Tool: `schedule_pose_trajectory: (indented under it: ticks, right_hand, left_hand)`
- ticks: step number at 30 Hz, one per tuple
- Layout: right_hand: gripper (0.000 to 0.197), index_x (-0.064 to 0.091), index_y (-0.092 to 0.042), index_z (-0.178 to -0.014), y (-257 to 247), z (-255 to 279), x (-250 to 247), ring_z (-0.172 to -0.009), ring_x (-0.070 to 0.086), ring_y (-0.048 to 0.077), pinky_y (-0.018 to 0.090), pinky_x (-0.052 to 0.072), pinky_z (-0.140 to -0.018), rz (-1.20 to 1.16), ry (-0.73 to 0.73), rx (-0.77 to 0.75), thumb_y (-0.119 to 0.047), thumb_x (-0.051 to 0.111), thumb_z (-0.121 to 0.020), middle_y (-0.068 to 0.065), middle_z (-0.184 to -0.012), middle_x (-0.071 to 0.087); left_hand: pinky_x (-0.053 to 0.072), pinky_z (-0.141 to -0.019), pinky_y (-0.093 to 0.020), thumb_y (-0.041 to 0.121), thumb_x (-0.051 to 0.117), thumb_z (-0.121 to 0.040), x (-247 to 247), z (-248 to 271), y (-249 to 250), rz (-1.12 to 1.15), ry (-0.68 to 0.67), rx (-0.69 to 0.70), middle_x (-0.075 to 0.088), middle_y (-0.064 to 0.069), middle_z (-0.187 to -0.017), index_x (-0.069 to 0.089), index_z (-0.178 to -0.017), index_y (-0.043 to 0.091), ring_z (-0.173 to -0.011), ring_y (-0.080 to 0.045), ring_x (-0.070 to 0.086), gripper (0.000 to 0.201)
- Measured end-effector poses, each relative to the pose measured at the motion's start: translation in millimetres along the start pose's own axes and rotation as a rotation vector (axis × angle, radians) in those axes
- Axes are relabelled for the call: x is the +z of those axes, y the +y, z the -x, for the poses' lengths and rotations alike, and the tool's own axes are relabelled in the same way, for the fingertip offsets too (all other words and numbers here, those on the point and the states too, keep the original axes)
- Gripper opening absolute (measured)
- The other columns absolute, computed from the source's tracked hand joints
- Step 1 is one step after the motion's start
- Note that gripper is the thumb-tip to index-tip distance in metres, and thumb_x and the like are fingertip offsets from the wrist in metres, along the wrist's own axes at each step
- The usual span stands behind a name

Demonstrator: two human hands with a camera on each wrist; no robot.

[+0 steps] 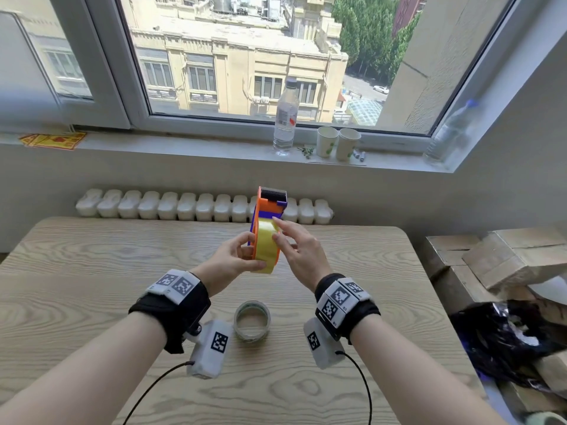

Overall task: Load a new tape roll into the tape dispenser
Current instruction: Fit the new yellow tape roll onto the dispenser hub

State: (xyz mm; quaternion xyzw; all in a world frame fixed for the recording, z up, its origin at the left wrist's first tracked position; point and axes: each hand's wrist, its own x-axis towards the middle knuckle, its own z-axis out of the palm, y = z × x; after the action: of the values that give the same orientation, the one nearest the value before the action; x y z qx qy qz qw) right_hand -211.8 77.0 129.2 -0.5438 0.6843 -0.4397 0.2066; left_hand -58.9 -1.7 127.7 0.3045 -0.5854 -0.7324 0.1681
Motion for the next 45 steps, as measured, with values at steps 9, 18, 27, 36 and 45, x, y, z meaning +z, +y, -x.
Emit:
schedule_pose_trajectory:
  ticks: [9, 18, 27, 36, 45]
  right_hand:
    - [0.045, 0.049, -0.023, -0.135, 3.5, 4.3, 9.0, -0.12, 0.051, 0.021, 0.045, 0.049, -0.097, 0.071, -0.028, -0.034, -0.029, 0.057, -0.091, 0.006, -0.136, 0.05]
    - [0.077, 0.029, -0.029, -0.145, 0.1, 7.4, 8.2, -0.124, 0.048, 0.016, 0.027, 0.046, -0.092, -0.007, -0.142, 0.044, -0.027, 0.071, -0.081, 0.001, -0.143, 0.043]
    - [0.056, 0.034, -0.022, -0.142, -2.9, 3.2, 9.4, -0.118, 0.052, 0.015, 0.04, 0.049, -0.098, -0.155, -0.141, 0.15, -0.026, 0.057, -0.091, 0.006, -0.137, 0.05]
    - [0.038, 0.049, -0.017, -0.131, -0.9, -6.4, 6.0, -0.109, 0.058, 0.022, 0.044, 0.05, -0.095, -0.154, -0.064, 0.217, -0.028, 0.051, -0.095, 0.01, -0.123, 0.06]
    - [0.05, 0.052, -0.007, -0.122, 1.7, -2.8, 9.2, -0.103, 0.065, 0.022, 0.037, 0.055, -0.091, -0.238, -0.181, 0.322, -0.019, 0.074, -0.078, 0.007, -0.117, 0.063]
  left_hand:
    - [0.055, -0.079, -0.026, 0.01, 0.049, -0.093, 5.7, -3.4, 1.6, 0.084, 0.051, 0.06, 0.066, -0.013, -0.102, 0.049, -0.12, 0.001, -0.09, -0.021, 0.066, 0.029]
    - [0.056, -0.076, -0.026, 0.027, 0.033, -0.099, 5.2, -1.2, 3.6, 0.121, 0.047, 0.029, 0.064, -0.014, -0.112, 0.05, -0.123, 0.007, -0.098, -0.022, 0.062, 0.036]
    - [0.053, -0.076, -0.029, 0.019, 0.032, -0.1, -0.6, 1.5, 6.7, 0.026, 0.02, -0.012, 0.061, -0.01, -0.101, 0.048, -0.118, 0.001, -0.087, -0.017, 0.061, 0.031]
    - [0.041, -0.099, -0.049, 0.012, 0.034, -0.099, 2.8, -0.2, 2.4, -0.077, 0.04, -0.056, 0.055, -0.027, -0.111, 0.043, -0.123, -0.01, -0.1, -0.031, 0.053, 0.033]
    - [0.047, -0.092, -0.038, 0.009, 0.033, -0.099, -0.8, -4.8, 7.0, -0.046, 0.092, -0.028, 0.059, -0.022, -0.104, 0.049, -0.117, -0.004, -0.095, -0.029, 0.057, 0.028]
